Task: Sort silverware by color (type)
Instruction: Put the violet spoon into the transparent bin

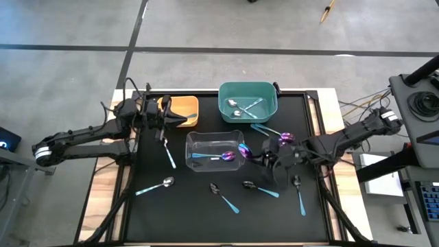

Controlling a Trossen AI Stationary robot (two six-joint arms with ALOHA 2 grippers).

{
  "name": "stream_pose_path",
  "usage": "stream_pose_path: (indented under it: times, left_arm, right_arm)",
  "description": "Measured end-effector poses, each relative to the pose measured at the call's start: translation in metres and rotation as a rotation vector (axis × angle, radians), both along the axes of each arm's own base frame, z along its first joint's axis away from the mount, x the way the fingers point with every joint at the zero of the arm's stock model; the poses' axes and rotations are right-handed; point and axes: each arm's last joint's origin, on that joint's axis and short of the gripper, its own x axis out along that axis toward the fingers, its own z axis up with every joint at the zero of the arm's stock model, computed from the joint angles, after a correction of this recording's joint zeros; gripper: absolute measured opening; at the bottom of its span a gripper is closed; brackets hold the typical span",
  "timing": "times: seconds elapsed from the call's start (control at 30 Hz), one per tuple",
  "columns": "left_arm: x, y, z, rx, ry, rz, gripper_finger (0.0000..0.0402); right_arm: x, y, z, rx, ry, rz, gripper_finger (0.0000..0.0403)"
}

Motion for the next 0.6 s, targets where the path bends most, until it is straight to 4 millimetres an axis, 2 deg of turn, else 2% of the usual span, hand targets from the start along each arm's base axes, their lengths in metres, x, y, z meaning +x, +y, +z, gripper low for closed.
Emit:
stream_pose_path:
  times: [0.3, 0.6]
  left_arm:
    - [0.000, 0.000, 0.001, 0.014, -0.007, 0.002, 0.0000]
    - [0.008, 0.003, 0.000, 0.015, -0.033, -0.003, 0.0000]
  right_arm:
    - [0.023, -0.023, 0.014, -0.169, -0.180, 0.145, 0.0013]
    - [0.041, -0.044, 0.012, -0.246, -0.268, 0.259, 0.0013]
